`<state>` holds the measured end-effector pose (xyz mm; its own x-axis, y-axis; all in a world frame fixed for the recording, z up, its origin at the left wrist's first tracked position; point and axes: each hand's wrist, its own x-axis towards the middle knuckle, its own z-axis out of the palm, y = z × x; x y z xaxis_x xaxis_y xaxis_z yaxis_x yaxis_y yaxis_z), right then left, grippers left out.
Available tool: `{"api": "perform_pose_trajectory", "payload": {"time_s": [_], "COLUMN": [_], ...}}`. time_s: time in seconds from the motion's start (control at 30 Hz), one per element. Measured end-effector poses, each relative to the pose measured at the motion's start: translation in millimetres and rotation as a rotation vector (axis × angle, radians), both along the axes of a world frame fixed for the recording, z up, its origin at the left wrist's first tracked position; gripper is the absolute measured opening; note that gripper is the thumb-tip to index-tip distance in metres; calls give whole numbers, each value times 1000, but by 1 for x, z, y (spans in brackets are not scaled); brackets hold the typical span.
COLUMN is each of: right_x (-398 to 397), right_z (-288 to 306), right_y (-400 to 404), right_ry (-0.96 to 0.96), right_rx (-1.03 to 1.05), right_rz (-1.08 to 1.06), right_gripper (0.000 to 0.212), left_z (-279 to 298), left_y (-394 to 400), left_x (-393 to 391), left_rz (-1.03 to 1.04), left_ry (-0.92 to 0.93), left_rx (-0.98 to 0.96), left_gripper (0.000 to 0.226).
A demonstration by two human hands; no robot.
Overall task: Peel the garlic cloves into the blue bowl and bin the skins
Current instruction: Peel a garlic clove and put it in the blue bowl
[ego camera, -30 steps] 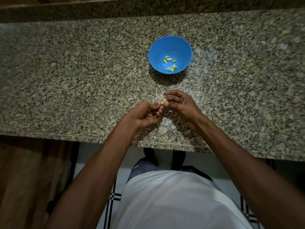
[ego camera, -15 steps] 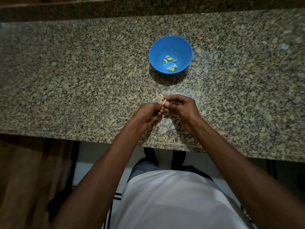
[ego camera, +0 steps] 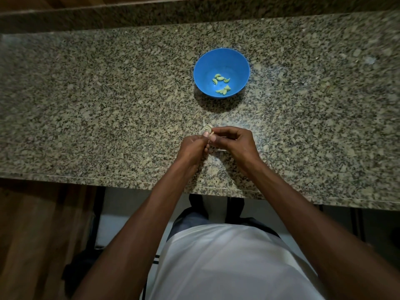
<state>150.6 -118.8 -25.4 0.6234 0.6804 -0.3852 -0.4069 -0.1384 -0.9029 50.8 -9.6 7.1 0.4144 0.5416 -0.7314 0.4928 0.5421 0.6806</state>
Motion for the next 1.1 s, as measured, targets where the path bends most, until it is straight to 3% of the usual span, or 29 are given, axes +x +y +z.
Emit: {"api": "perform_pose_trajectory", "payload": {"time_s": [0.1,0.33,0.6,0.8,1.1], "right_x": [0,6,-3,-1,11], "right_z": [-1,1,-3,1,6], "right_y": [1,-1,-3,-8,-12], "right_ry": [17,-53,-96,257,312], "right_rx": [-4,8,44,40,0], "right_rz": [-41,83,35,-55,-17], "right_gripper": [23,20,18,25,24], "left_z": [4,21,17,6,11], "left_y": [-7,1,7,5,10], "left_x": [2,3,-4,-14,-19], "left_rz": [9,103,63,-33,-384], "left_ry": [-16,-48,-61,-186,-239], "left_rx": [54,-325,-397,-40,606], "left_gripper": [21,19,19,16,20]}}
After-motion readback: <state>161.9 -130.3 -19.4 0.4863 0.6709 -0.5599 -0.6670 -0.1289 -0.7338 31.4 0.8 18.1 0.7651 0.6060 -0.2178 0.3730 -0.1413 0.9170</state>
